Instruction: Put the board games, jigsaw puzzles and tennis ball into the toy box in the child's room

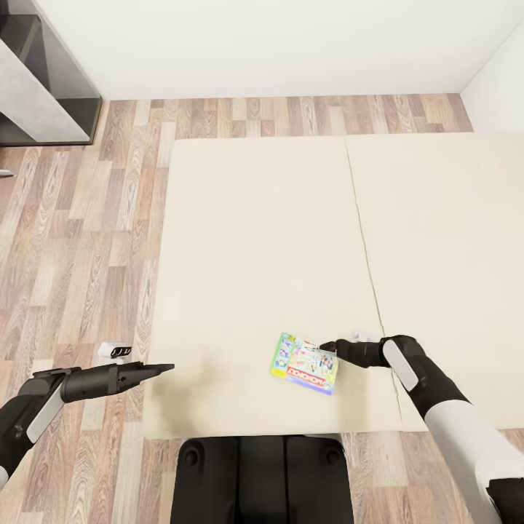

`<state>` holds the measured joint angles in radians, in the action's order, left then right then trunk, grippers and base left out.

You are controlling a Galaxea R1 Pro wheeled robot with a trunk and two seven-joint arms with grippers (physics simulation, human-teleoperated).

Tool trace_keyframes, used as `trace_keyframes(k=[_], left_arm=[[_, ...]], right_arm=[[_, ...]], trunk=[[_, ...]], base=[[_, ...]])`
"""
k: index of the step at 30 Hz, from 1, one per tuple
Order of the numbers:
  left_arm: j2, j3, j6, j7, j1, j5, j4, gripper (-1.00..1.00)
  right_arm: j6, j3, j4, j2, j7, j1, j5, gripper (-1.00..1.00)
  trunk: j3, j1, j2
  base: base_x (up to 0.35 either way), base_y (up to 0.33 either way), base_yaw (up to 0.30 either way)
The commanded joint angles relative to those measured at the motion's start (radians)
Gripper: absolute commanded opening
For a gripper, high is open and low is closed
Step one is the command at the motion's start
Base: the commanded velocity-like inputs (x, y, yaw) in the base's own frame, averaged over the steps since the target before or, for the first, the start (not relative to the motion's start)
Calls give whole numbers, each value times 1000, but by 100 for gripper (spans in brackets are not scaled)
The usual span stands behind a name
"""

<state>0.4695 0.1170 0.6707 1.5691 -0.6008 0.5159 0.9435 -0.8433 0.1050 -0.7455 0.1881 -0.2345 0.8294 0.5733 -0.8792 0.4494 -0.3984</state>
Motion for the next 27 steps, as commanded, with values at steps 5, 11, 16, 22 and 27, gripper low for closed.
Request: trace_keyframes(k=[5, 11, 16, 22, 27], left_arm=[[1, 4, 10, 2, -1, 6, 0, 100], [1, 4, 10, 2, -1, 6, 0, 100], [1, 4, 10, 2, -1, 6, 0, 100], [1, 4, 10, 2, -1, 6, 0, 100], [1, 4, 10, 2, -1, 6, 0, 100]], right_arm=[[-3, 2, -2, -23, -5, 1, -8, 100], [-5, 2, -5, -36, -5, 3, -9, 100], [-6, 2, -7, -44, -5, 13, -9, 100], [-8, 2, -7, -54, -4, 23, -9, 100], [-10, 3, -8, -81, -4, 26, -9, 100]], trunk=[[-1, 1, -2], [-1, 1, -2], [-1, 1, -2], [-1, 1, -2], [-1, 1, -2]], base=[[0, 0, 0], [0, 0, 0], [0, 0, 0], [0, 0, 0], [0, 0, 0]])
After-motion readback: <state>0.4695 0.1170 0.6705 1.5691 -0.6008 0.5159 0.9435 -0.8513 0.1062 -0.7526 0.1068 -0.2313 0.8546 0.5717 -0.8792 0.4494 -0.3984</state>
